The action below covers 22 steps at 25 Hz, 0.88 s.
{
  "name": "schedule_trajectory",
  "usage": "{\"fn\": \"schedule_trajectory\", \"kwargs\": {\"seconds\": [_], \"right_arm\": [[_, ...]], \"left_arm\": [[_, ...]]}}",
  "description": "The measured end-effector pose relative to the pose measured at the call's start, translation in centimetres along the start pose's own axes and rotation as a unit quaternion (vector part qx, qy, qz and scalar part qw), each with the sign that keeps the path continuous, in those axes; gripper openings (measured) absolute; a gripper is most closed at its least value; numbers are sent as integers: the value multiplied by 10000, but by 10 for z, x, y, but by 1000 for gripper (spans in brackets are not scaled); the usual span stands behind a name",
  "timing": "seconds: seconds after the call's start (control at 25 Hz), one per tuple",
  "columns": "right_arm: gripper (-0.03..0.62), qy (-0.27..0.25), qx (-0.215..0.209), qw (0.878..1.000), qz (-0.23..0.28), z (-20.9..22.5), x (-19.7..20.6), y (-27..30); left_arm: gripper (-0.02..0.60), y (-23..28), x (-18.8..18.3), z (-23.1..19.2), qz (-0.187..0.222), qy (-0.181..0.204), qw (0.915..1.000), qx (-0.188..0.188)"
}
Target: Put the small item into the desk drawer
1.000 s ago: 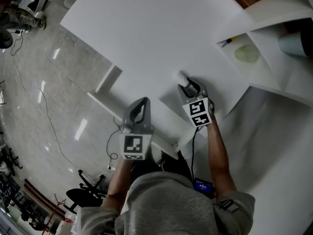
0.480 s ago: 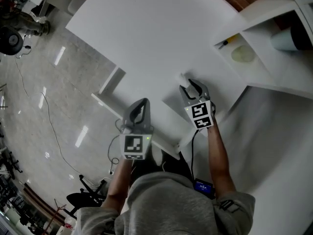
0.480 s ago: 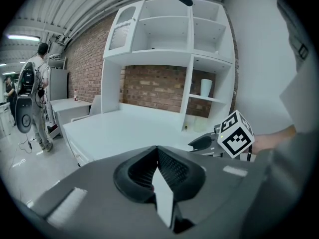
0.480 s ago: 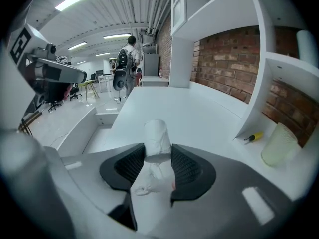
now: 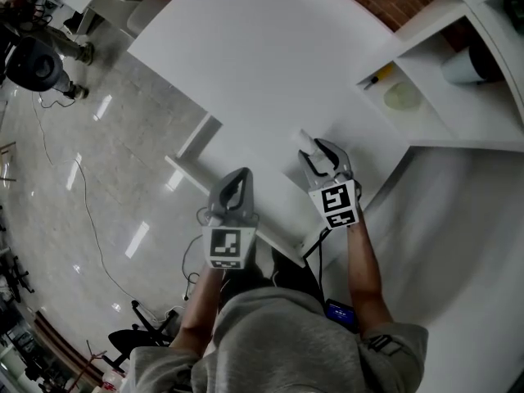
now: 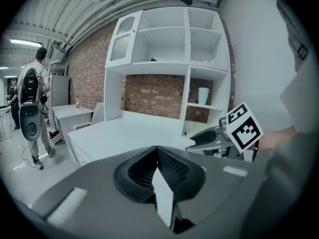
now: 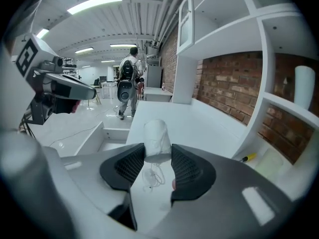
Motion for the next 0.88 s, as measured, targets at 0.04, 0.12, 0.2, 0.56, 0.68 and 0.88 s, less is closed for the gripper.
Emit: {"fn": "schedule_trajectory", "kwargs": {"seconds": [0.04, 0.12, 0.2, 0.56, 0.68, 0.88], "right_arm": [[173, -14, -11, 10000, 51, -4, -5, -4], [173, -17, -32, 9999, 151, -12, -16, -11], [173, 12, -48, 9997, 230, -20, -25, -18], [173, -173, -198, 9982, 539, -61, -57, -42], [173, -241, -300, 9975, 597, -78, -64, -45], [173, -262, -514, 9963, 643, -106, -70, -43]], "left_arm": [[12, -5, -1, 0, 16, 5, 10000, -17], [12, -14, -1, -2, 50, 1, 10000, -61], [12, -23, -3, -4, 75, -3, 9999, -102], [12, -61, 2, -21, 143, -24, 9994, -311], [12, -73, 7, -27, 165, -67, 9991, -376], [12, -90, 16, -37, 169, -182, 9982, -540]]}}
Point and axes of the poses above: the fingertips, and each gripper's own axes: y forward along the fingers, z to its right, x out of its underside, the point moved 1 cm from there along -y, backward along the fingers, and after that the axes turned 15 degrees about x, right-handed, at the moved point
